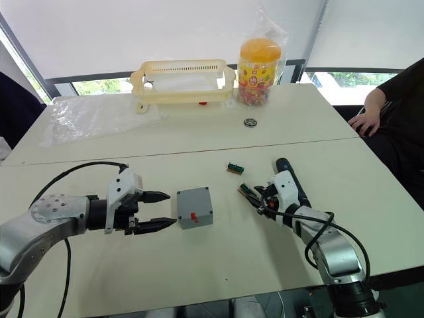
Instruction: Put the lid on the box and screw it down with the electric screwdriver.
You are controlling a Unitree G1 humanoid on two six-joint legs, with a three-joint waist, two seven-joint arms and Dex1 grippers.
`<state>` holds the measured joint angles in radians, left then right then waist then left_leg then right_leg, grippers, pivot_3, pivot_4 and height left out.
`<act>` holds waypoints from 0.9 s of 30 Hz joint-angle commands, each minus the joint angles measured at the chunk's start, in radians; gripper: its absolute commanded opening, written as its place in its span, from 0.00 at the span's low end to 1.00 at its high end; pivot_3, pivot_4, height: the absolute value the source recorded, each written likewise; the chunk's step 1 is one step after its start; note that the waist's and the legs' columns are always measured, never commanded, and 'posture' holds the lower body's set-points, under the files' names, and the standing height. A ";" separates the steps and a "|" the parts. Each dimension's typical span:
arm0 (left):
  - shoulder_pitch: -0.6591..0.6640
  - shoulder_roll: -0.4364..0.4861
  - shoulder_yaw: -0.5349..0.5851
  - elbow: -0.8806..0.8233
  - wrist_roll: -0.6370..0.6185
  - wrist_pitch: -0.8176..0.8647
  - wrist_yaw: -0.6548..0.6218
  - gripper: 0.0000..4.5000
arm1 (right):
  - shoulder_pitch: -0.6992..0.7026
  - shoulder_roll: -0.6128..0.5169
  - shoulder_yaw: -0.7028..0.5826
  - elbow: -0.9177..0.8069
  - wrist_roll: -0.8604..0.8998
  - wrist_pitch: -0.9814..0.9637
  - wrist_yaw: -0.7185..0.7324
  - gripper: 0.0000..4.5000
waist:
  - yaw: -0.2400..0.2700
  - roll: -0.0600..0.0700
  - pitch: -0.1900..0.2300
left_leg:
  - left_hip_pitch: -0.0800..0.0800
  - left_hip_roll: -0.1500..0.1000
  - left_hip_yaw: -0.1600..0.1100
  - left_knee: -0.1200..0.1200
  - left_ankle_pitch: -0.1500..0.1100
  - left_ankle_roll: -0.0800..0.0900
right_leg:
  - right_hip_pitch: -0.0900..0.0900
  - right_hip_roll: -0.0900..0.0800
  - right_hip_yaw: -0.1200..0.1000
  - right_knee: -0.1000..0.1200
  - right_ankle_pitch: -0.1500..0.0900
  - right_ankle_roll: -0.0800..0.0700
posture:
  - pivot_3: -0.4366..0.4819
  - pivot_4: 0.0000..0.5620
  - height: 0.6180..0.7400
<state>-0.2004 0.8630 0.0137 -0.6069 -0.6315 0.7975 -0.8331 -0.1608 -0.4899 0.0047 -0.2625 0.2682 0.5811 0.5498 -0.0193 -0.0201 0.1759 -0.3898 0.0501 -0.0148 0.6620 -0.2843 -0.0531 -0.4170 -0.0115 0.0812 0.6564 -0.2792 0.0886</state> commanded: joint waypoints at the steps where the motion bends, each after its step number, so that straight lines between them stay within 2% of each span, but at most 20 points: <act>1: 0.001 0.002 -0.002 -0.015 0.012 -0.022 -0.004 0.76 | -0.029 0.010 -0.007 -0.014 0.004 -0.023 -0.001 0.39 | 0.000 0.000 0.000 | 0.000 0.000 0.000 0.000 0.000 0.000 | 0.000 0.000 0.000 0.000 0.000 0.000 | 0.48 0.27 1.00; 7: 0.006 0.000 0.001 -0.018 0.016 -0.019 -0.005 0.76 | -0.044 0.018 0.000 0.003 -0.001 -0.032 -0.001 0.39 | 0.000 0.000 0.000 | 0.000 0.000 0.000 0.000 0.000 0.000 | 0.000 0.000 0.000 0.000 0.000 0.000 | 0.48 0.27 1.00; 9: 0.010 0.000 0.000 -0.020 0.018 -0.020 -0.004 0.76 | -0.043 0.019 0.006 0.007 -0.005 -0.036 0.000 0.27 | 0.000 0.000 0.000 | 0.000 0.000 0.000 0.000 0.000 0.000 | 0.000 0.000 0.000 0.000 0.000 0.000 | 0.48 0.27 1.00; 12: 0.010 -0.001 0.001 -0.022 0.018 -0.020 -0.003 0.76 | -0.040 0.018 0.014 0.013 -0.012 -0.041 0.001 0.01 | 0.000 0.000 0.000 | 0.000 0.000 0.000 0.000 0.000 0.000 | 0.000 0.000 0.000 0.000 0.000 0.000 | 0.48 0.27 1.00; 20: 0.009 -0.001 0.006 -0.017 0.019 -0.023 -0.002 0.76 | -0.031 0.016 0.015 0.016 -0.019 -0.043 0.001 0.01 | 0.000 0.000 0.000 | 0.000 0.000 0.000 0.000 0.000 0.000 | 0.000 0.000 0.000 0.000 0.000 0.000 | 0.48 0.27 1.00; 27: 0.004 -0.001 0.003 -0.012 0.021 -0.029 -0.008 0.76 | -0.052 0.011 -0.026 -0.056 0.008 -0.006 -0.026 0.01 | 0.000 0.000 0.000 | 0.000 0.000 0.000 0.000 0.000 0.000 | 0.000 0.000 0.000 0.000 0.000 0.000 | 0.48 0.27 1.00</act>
<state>-0.1899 0.8617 0.0123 -0.6067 -0.6182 0.7941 -0.8362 -0.1924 -0.4748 0.0170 -0.2549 0.2588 0.5701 0.5323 -0.0193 -0.0201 0.1759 -0.3898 0.0501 -0.0148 0.6620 -0.2843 -0.0532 -0.4170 -0.0115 0.0811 0.6565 -0.2791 0.0886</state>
